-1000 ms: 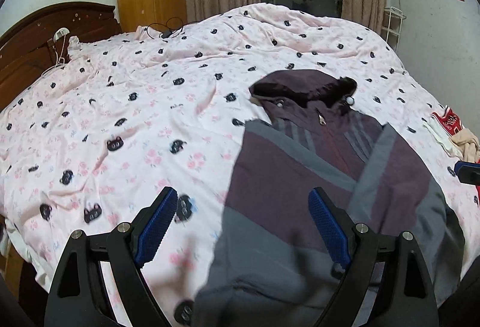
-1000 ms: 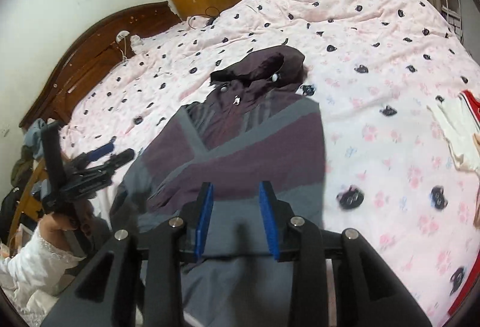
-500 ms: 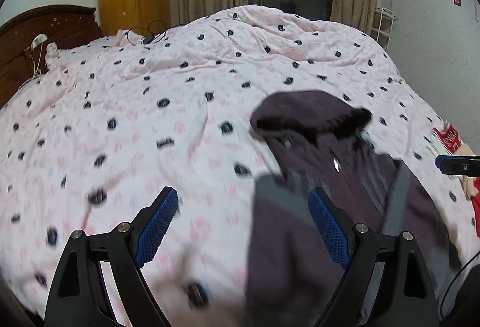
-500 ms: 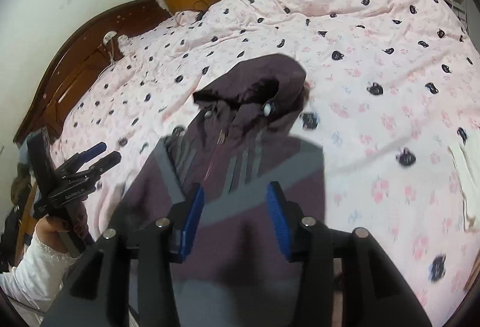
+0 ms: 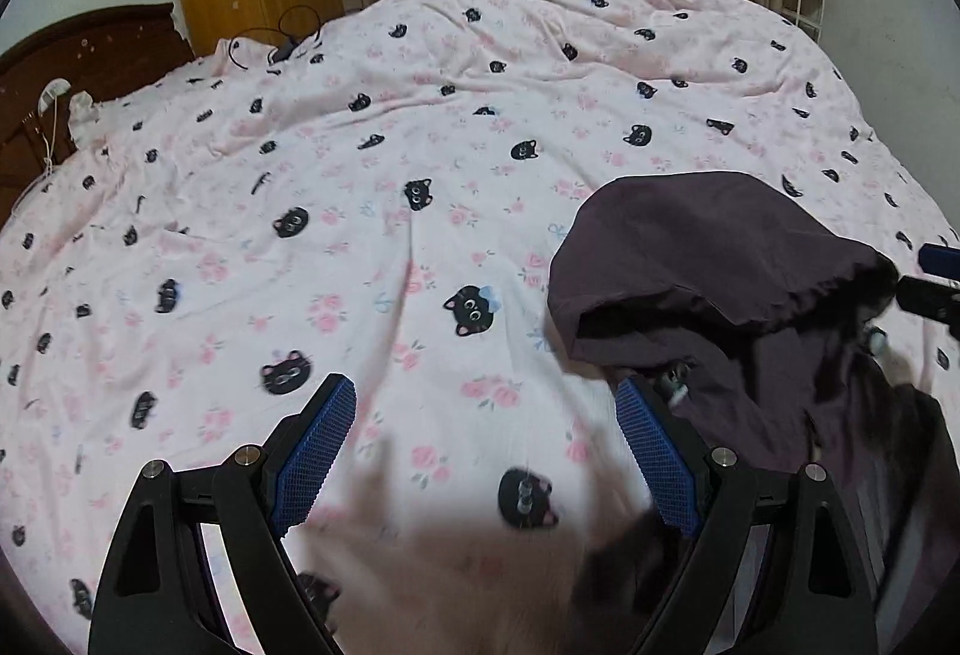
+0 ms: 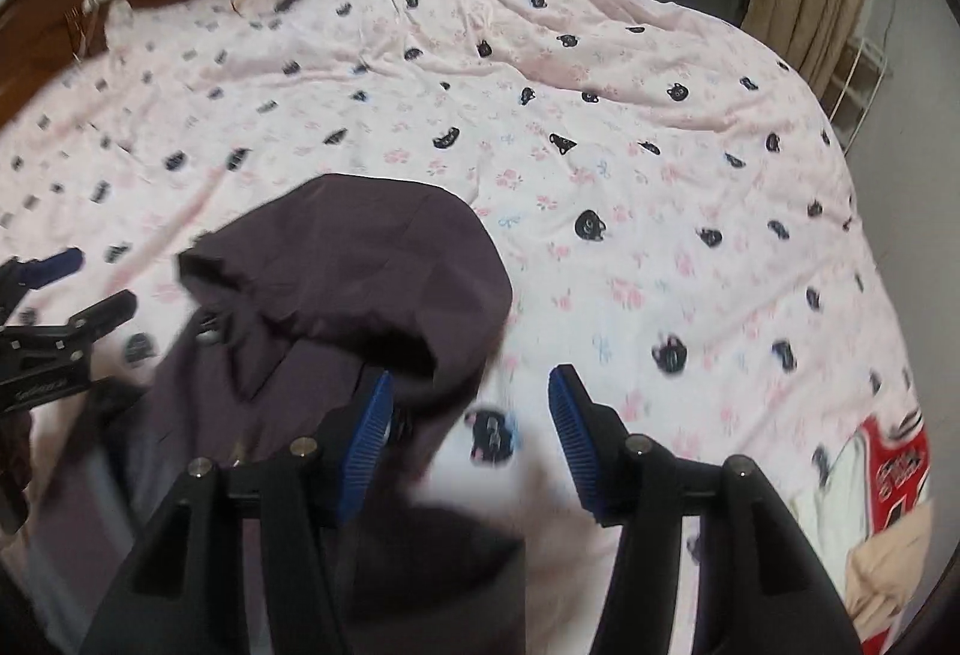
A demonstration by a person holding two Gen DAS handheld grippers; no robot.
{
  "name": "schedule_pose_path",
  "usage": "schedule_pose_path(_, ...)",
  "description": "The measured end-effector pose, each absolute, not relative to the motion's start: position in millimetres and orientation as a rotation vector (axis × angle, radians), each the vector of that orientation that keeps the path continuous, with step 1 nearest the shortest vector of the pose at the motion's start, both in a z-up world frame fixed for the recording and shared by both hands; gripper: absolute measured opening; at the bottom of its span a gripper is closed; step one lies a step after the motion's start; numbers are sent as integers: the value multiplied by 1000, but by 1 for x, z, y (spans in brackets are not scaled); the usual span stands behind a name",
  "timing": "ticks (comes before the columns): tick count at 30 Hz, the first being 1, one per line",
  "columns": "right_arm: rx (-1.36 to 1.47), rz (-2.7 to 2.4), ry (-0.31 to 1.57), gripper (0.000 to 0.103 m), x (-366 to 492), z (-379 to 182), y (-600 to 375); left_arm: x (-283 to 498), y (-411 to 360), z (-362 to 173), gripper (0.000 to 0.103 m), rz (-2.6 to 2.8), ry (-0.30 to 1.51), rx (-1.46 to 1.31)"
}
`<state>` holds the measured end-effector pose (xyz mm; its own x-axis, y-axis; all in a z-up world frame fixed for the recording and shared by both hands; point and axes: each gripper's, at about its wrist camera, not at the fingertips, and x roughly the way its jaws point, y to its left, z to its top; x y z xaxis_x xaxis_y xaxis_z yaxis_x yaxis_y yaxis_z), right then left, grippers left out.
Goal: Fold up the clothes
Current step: 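Bring both grippers to the dark hood to take hold of it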
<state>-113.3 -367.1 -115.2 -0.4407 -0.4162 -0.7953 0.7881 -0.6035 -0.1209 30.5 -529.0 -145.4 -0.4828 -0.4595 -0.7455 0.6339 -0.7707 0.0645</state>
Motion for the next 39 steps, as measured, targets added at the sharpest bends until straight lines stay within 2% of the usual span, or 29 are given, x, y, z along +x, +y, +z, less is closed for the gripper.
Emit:
schedule_pose_path(5,1023,-2098,705,54,-135,-143,-397,15,-544,-157,86,-2227,323,1048)
schedule_pose_path(14,1101,-2118,615,54,-165,-155,-380,-7,-552,-169,86,-2244,319,1077)
schedule_pose_path(18,1117,-2123,604,54,-172,-160,-376,-18,-548,-175,86,-2165,165,1117)
schedule_pose_path(24,1150,-2156,604,60,-179,-168,-369,-14,-532,-161,92,-2140,11,1031)
schedule_pose_path(28,1221,-2148,592,67,-187,-180,-365,-18,-525,-173,92,-2123,-63,1114)
schedule_pose_path(33,1233,-2081,549,69,-186,-185,-354,-8,-525,-175,92,-2162,4,1125)
schedule_pose_path(39,1169,-1971,428,69,-177,-154,-333,8,-517,-144,92,-2267,22,1018)
